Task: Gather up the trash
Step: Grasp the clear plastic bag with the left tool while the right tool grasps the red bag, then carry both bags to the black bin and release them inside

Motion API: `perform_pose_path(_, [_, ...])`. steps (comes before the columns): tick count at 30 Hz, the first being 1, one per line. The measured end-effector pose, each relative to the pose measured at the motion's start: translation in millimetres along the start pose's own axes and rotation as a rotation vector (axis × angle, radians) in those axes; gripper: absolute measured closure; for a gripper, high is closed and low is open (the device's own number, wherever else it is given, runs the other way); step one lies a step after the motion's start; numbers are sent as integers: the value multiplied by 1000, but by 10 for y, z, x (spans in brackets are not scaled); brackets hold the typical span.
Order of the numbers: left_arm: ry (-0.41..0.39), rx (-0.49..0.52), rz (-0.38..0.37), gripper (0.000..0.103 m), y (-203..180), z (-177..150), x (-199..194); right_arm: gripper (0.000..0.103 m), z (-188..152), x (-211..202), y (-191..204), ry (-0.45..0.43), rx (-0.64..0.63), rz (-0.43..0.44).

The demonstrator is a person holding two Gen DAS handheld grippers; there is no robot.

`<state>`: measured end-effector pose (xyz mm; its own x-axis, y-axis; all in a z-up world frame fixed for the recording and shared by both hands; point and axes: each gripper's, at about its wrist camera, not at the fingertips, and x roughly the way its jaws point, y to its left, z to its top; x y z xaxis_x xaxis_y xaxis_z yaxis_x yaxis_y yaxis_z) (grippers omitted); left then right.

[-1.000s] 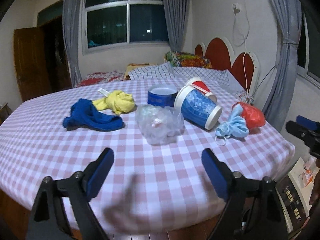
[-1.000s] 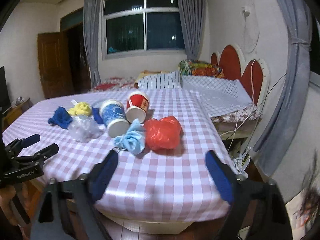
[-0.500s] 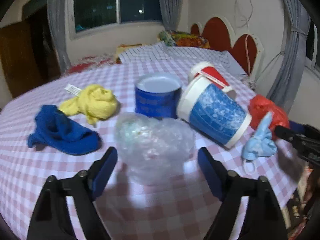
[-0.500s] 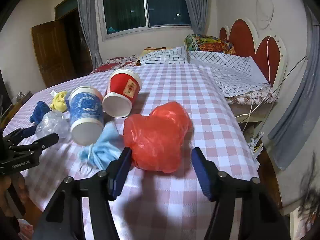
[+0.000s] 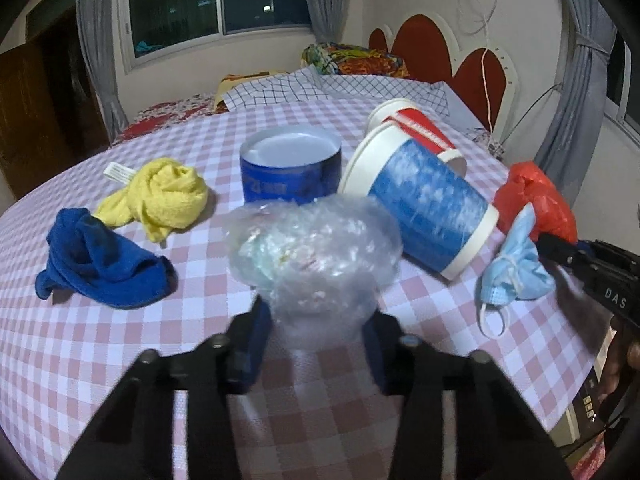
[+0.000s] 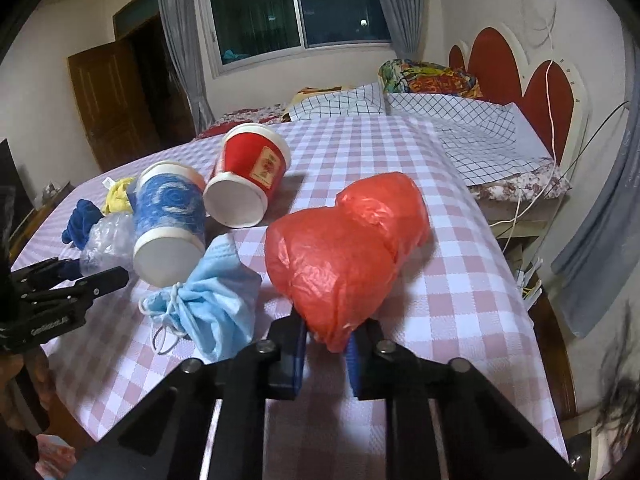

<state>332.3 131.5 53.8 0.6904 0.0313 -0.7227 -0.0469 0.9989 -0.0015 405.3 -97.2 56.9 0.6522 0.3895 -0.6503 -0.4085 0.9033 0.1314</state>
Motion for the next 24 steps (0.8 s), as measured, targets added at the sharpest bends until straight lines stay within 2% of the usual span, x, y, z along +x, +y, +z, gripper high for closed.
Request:
perform_pose_path(5, [-25,23,11,76,-36,-30,-23,89,-57,-121,-35,-26,-6,-13])
perform_pose_path(11, [-74,-20,5,84,53,-121,-87,90,-154,-236,-27,-49,-54,-33])
perform_pose_path(18, [-130,-31,20,86,86,-272,-232,90,-177,-381,-78,-79,-43,-21])
perform_pose_path(24, [-168,-32,27,86,34,-397,-390,90,-368,-657,-86,-115,-48,-32])
